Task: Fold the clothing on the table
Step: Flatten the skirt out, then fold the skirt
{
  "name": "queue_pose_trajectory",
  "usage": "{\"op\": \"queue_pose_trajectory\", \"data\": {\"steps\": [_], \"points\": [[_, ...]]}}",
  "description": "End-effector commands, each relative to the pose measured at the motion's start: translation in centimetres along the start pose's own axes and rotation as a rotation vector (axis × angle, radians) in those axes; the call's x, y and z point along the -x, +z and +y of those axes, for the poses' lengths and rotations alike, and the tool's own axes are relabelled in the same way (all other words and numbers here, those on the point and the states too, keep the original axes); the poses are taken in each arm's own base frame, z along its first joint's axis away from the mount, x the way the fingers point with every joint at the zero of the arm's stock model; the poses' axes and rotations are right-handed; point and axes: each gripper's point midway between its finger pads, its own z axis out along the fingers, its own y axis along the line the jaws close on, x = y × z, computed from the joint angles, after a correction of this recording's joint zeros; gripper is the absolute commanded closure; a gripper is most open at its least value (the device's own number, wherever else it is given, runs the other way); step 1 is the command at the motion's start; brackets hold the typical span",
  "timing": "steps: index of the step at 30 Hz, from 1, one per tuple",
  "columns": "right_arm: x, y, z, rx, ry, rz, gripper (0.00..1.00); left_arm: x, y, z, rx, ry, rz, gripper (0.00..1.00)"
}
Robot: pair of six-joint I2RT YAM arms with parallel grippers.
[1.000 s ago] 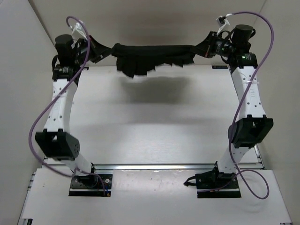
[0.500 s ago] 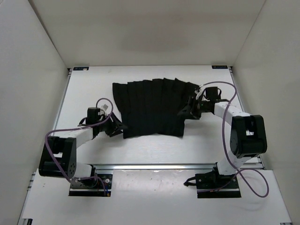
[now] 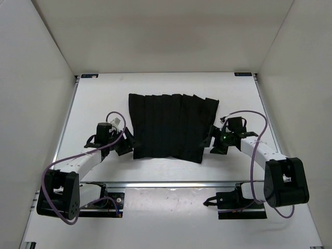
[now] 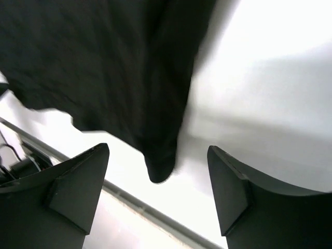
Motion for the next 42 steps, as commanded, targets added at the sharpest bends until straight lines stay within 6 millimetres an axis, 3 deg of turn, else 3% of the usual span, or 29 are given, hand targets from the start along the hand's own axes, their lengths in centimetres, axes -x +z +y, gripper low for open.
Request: {"op": "queue_pose_trajectory", "data": {"steps": [1,6,10,11,13,14,16,19,20,21,22,23,24,29,31,32,33,38,42], "points": [[-1.8,0.1,-0.3,-0.036,0.013,0.001,0.31,-1.1,-0.4,0.9,0.063,0.051,0.005,0.25],[-4.2,1.2,-0.5,-0.048,0.009,0.037,0.38,-2.7,-0.2,2.2,0.074,0.028,0.025,0.26],[-5.3,1.9,-1.1,-0.046,0.004,0.057,0.42,-3.1,0.8,0.7,0.033,0.058,0.056,0.29],[-5.9,2.1,-1.3,-0.042,0.009,0.075,0.55,-3.3,1.1,0.8,0.04,0.061,0.062,0.31],[-5.7,2.4,-1.4,-0.034,0.004,0.076,0.71,-3.5,1.6,0.5,0.018,0.067,0.084,0.44],[-5.9,2.5,-1.4,-0.034,0.011,0.088,0.7,-3.8,1.9,0.6,0.012,0.065,0.099,0.46],[-6.4,2.6,-1.4,-0.025,0.01,0.111,0.65,-3.9,2.2,0.0,-0.013,0.073,0.12,0.61],[-6.7,2.5,-1.5,-0.014,0.02,0.121,0.57,-3.8,2.6,-0.1,-0.016,0.072,0.13,0.62],[-6.8,2.4,-1.3,0.005,0.023,0.118,0.64,-3.6,2.6,-0.5,-0.025,0.08,0.124,0.82],[-6.9,2.4,-1.7,-0.002,0.037,0.119,0.77,-3.8,2.7,-0.2,-0.023,0.073,0.129,0.91],[-7.0,2.2,-1.9,-0.002,0.035,0.121,0.84,-3.6,2.6,-0.4,-0.024,0.071,0.128,1.0],[-6.7,2.2,-1.4,0.016,0.027,0.118,0.95,-3.6,2.6,-0.3,-0.027,0.071,0.132,1.0],[-6.3,1.9,-1.3,0.016,0.033,0.112,1.0,-3.2,2.4,-0.2,-0.023,0.07,0.116,1.0],[-2.6,-0.4,-0.6,-0.009,-0.029,0.039,1.0,-0.7,0.0,-0.6,-0.036,0.058,0.022,1.0],[-0.7,-1.7,-0.2,-0.022,-0.053,0.004,1.0,-0.7,-0.6,-1.1,-0.046,0.065,0.024,1.0],[-0.3,-2.3,-0.3,-0.043,-0.07,0.004,0.98,-1.1,-0.7,-0.9,-0.039,0.058,0.027,1.0],[0.2,-2.6,-0.7,-0.08,-0.073,-0.011,0.85,-1.1,-0.8,-1.2,-0.047,0.059,0.021,1.0],[-0.2,-4.0,-2.1,-0.211,-0.082,-0.002,0.69,-3.1,-0.4,0.1,-0.049,0.002,0.036,1.0],[-2.2,-2.7,-1.3,-0.096,-0.053,0.023,0.64,-4.3,-0.3,1.2,-0.031,-0.018,0.048,1.0]]}}
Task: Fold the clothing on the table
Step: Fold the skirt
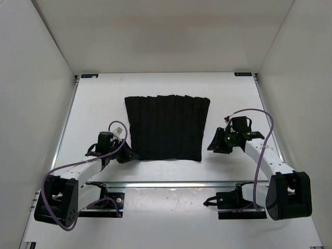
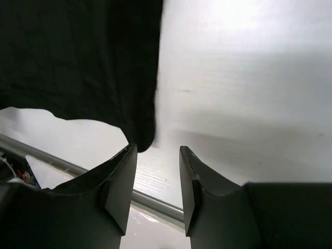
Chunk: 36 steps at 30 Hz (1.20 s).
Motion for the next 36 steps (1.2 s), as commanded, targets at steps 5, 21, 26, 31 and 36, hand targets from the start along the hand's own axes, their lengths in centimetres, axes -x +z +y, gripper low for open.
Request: {"op": "queue_pose_trajectory", "data": {"steps": [5,21,26,31,36], "points": [[-4.8,2.8,1.4,0.114,0.012,0.079,0.67,-0.3,-0.1,0.8,0.006,-0.01,-0.022,1.0],[-5.6,5.6,1.2,0.29,0.141,0.058,0.51,-1.0,-0.2,1.5,0.007,-0.026,-0.032,1.0],[-5.7,5.6,0.8,0.299,0.18,0.058,0.99,-0.9,-0.5,1.7,0.011,-0.031,-0.045,1.0],[-4.8,4.2,0.7,0.305,0.185,0.019,1.0,-0.8,-0.8,2.1,0.024,-0.038,-0.059,1.0],[-3.1,2.2,0.8,0.272,0.116,0.0,1.0,0.4,-1.8,2.0,0.036,-0.05,-0.125,1.0]]}}
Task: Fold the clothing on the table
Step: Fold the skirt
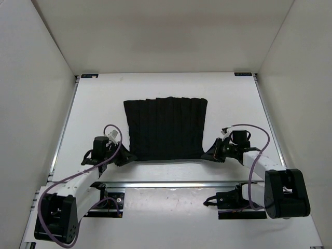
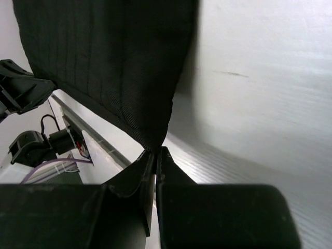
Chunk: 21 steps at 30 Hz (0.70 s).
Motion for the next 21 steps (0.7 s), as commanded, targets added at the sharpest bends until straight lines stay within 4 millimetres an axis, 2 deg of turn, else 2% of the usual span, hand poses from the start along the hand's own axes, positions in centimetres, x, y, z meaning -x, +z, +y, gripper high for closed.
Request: {"op": "queue_pose_trajectory", "data": {"steps": [1,3,4,5,7,8,9,11,12,14,15,16,17,18,19,20,21], "points": [[2.2,-1.6,0.6,-0.048,-0.089,-0.042,1.0,1.4,-0.7,0.7,0.038,-0.02,-0.078,1.0],[2.8,-2.3,1.6,-0.049,-0.148,-0.026,1.0,1.7,-1.0,-0.2,0.0,-0.033,-0.101,1.0],[2.4,-2.5,1.9,-0.045,-0.166,0.004,1.0,1.8,-1.1,-0.7,-0.021,-0.04,-0.102,1.0],[2.9,-2.9,2.8,-0.031,-0.197,0.001,1.0,2.1,-1.3,-1.4,-0.047,-0.048,-0.113,1.0],[4.3,-4.1,5.4,-0.014,-0.282,-0.002,1.0,3.0,-2.0,-4.0,-0.13,-0.045,-0.12,1.0],[4.7,-4.6,6.1,-0.02,-0.308,-0.011,1.0,4.3,-2.6,-6.0,-0.164,-0.018,-0.141,1.0],[6.3,-5.4,8.1,-0.009,-0.36,-0.054,1.0,5.1,-3.1,-7.2,-0.19,0.003,-0.156,1.0],[9.5,-7.6,12.8,0.017,-0.47,-0.134,1.0,8.8,-5.1,-11.7,-0.265,0.054,-0.211,1.0],[10.3,-8.2,13.7,0.02,-0.485,-0.151,1.0,9.9,-5.9,-12.9,-0.288,0.058,-0.227,1.0],[13.4,-11.4,19.1,0.054,-0.579,-0.245,1.0,14.2,-9.2,-18.6,-0.373,0.123,-0.313,1.0],[14.0,-12.2,20.1,0.054,-0.592,-0.267,1.0,15.9,-11.0,-21.3,-0.408,0.166,-0.354,1.0],[15.1,-13.5,22.3,0.074,-0.629,-0.306,0.99,16.4,-11.5,-22.3,-0.417,0.175,-0.352,1.0],[15.9,-15.0,24.2,0.084,-0.668,-0.35,1.0,18.0,-12.5,-23.8,-0.433,0.191,-0.385,1.0],[16.6,-14.6,24.3,0.077,-0.663,-0.344,1.0,18.9,-13.2,-25.2,-0.456,0.208,-0.39,1.0],[17.7,-14.9,25.4,0.085,-0.684,-0.36,0.99,19.7,-13.4,-25.8,-0.467,0.211,-0.4,1.0],[18.5,-15.8,26.6,0.093,-0.706,-0.39,1.0,21.0,-13.0,-26.4,-0.475,0.213,-0.399,1.0],[19.7,-15.3,27.3,0.099,-0.717,-0.395,1.0,22.2,-12.0,-26.5,-0.473,0.199,-0.384,1.0]]}}
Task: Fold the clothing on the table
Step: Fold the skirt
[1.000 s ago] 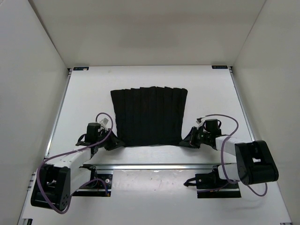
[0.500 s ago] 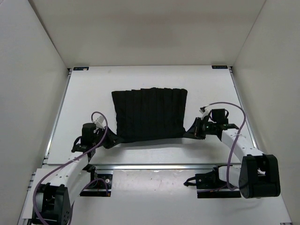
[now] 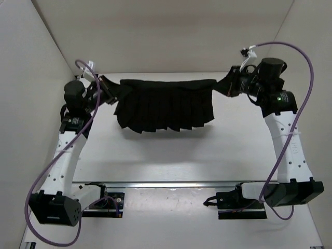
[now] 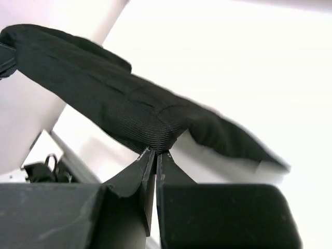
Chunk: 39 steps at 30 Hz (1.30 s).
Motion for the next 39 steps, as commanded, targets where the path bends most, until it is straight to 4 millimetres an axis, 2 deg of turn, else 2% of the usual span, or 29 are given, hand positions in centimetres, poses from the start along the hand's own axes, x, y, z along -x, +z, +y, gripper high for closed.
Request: {"op": "queue_pose_trajectory", "data": {"steps": [1,2,3,4,5,6,8,10,13,14,15,16,17,20,21,22,23,24,25,26,27,28,29,30,32,33,35,38,39], "points": [[1.4,2.4,-2.3,-0.024,0.002,0.038,1.0,2.0,3.2,1.5,0.005,-0.046,0.034,1.0],[2.3,3.5,-2.9,-0.025,0.007,0.044,1.0,2.6,3.8,1.6,-0.001,-0.041,0.031,1.0],[3.8,3.7,-2.4,-0.007,-0.018,0.025,1.0,3.0,5.2,2.3,0.0,-0.061,0.049,1.0],[3.4,5.3,-3.5,-0.01,0.01,0.062,1.0,4.2,5.8,1.3,-0.027,-0.035,0.041,1.0],[4.8,6.3,-3.7,-0.007,-0.013,0.048,1.0,4.2,7.0,2.2,-0.015,-0.052,0.059,1.0],[6.7,6.1,-2.7,0.01,-0.055,0.013,1.0,5.0,7.9,2.1,-0.02,-0.037,0.061,1.0],[8.2,7.6,-3.2,0.002,-0.081,-0.007,1.0,6.6,9.1,2.3,-0.011,-0.018,0.055,1.0],[10.5,7.0,-1.4,0.023,-0.151,-0.071,1.0,9.0,9.8,1.7,-0.021,0.011,0.047,1.0],[11.8,5.5,-1.5,-0.019,-0.193,-0.126,1.0,11.5,9.1,-0.2,-0.041,0.065,0.005,1.0],[12.1,5.0,-1.4,-0.017,-0.198,-0.141,1.0,11.7,8.7,0.7,-0.016,0.071,0.006,1.0],[11.9,4.9,-2.6,-0.025,-0.171,-0.135,1.0,11.5,8.6,0.8,-0.006,0.075,0.002,1.0],[11.1,5.0,-3.8,-0.03,-0.135,-0.113,1.0,10.6,8.3,1.5,-0.002,0.063,0.014,1.0],[10.8,5.0,-3.8,-0.018,-0.134,-0.107,1.0,10.2,8.0,1.7,-0.007,0.055,0.019,1.0],[6.8,6.4,-5.8,-0.042,-0.072,-0.03,1.0,4.7,7.2,5.1,0.029,0.001,0.078,1.0],[4.9,7.0,-6.5,-0.055,-0.055,-0.002,1.0,1.8,6.6,6.5,0.04,-0.03,0.106,1.0],[1.6,8.0,-7.3,-0.054,-0.009,0.056,1.0,-1.3,5.7,9.0,0.082,-0.074,0.125,1.0],[0.6,8.1,-7.7,-0.067,0.002,0.056,1.0,-5.5,4.9,12.3,0.146,-0.142,0.186,1.0],[-3.2,8.3,-8.4,-0.079,0.057,0.118,0.99,-6.3,4.6,12.2,0.127,-0.134,0.173,1.0],[-7.1,8.7,-9.9,-0.099,0.137,0.173,1.0,-9.6,3.6,14.5,0.161,-0.178,0.213,1.0],[-8.3,8.6,-9.7,-0.091,0.175,0.174,1.0,-13.2,2.4,16.7,0.206,-0.226,0.267,1.0],[-11.7,8.2,-10.3,-0.101,0.235,0.216,1.0,-15.9,1.2,18.4,0.242,-0.277,0.295,1.0],[-15.7,7.6,-10.8,-0.12,0.304,0.277,1.0,-17.2,1.0,18.5,0.231,-0.271,0.315,1.0],[-18.6,7.0,-11.1,-0.146,0.366,0.318,1.0,-19.2,-0.1,19.5,0.26,-0.297,0.34,1.0],[-19.5,6.3,-11.0,-0.158,0.369,0.32,1.0,-20.2,-0.5,19.4,0.259,-0.301,0.359,1.0],[-24.6,4.6,-10.7,-0.211,0.464,0.399,1.0,-22.5,-2.7,20.2,0.312,-0.304,0.38,1.0],[-25.0,3.7,-10.4,-0.228,0.475,0.389,1.0,-23.1,-3.2,20.2,0.324,-0.304,0.385,1.0],[-28.1,1.9,-9.8,-0.256,0.53,0.429,1.0,-23.6,-4.5,19.6,0.343,-0.3,0.375,1.0],[-30.1,0.1,-8.1,-0.26,0.566,0.481,1.0,-24.8,-6.5,19.3,0.394,-0.29,0.378,1.0],[-30.6,-0.4,-7.6,-0.266,0.572,0.497,1.0,-24.4,-6.9,18.9,0.387,-0.266,0.347,1.0]]}}
